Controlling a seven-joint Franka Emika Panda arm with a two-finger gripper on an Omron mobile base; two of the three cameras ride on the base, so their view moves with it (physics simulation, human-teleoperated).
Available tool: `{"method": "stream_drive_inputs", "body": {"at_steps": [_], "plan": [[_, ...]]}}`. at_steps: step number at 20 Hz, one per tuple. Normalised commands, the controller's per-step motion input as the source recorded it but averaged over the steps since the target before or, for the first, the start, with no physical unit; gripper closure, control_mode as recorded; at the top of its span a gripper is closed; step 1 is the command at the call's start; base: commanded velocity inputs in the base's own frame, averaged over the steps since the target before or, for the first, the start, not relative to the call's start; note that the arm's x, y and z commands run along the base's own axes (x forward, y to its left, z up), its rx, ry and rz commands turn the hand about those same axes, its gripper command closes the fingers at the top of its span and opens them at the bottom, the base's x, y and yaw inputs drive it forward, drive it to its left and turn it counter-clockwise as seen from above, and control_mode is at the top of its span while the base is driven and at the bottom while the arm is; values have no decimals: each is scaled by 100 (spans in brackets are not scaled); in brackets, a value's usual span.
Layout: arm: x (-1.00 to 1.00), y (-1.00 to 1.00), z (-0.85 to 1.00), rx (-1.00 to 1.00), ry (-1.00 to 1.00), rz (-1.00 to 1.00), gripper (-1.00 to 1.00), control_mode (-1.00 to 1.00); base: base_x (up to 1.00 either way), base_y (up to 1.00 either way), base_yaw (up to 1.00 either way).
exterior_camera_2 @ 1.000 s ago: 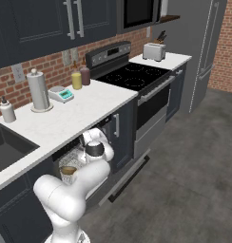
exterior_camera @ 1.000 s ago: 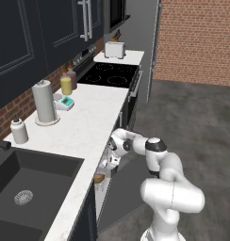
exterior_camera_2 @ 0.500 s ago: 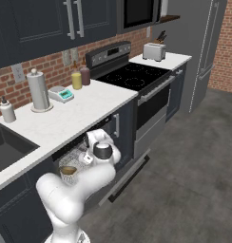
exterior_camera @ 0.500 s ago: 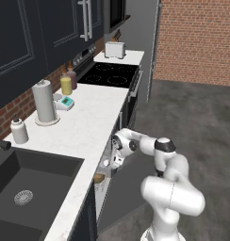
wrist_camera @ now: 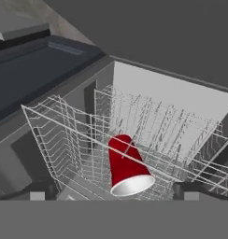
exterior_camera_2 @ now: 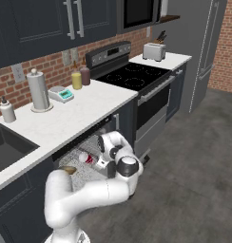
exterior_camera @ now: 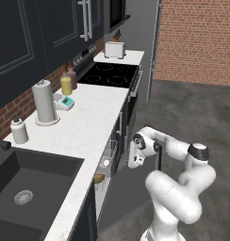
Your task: Pick up the cup and bowl from the counter, place them in the dishwasher, and close the dishwasher door.
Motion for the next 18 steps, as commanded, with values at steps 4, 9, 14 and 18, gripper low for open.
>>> {"method": "stream_drive_inputs", "body": {"at_steps": [4,9,14,18], "plan": [[-51,-62,100,-25,0,25,-100,-100,0,0,0],[-69,-51,100,-33,-6,42,-100,-100,0,0,0],[-97,-48,95,-33,-17,46,-100,-100,0,0,0],[-83,-62,92,-16,-19,38,-100,-100,0,0,0]]}}
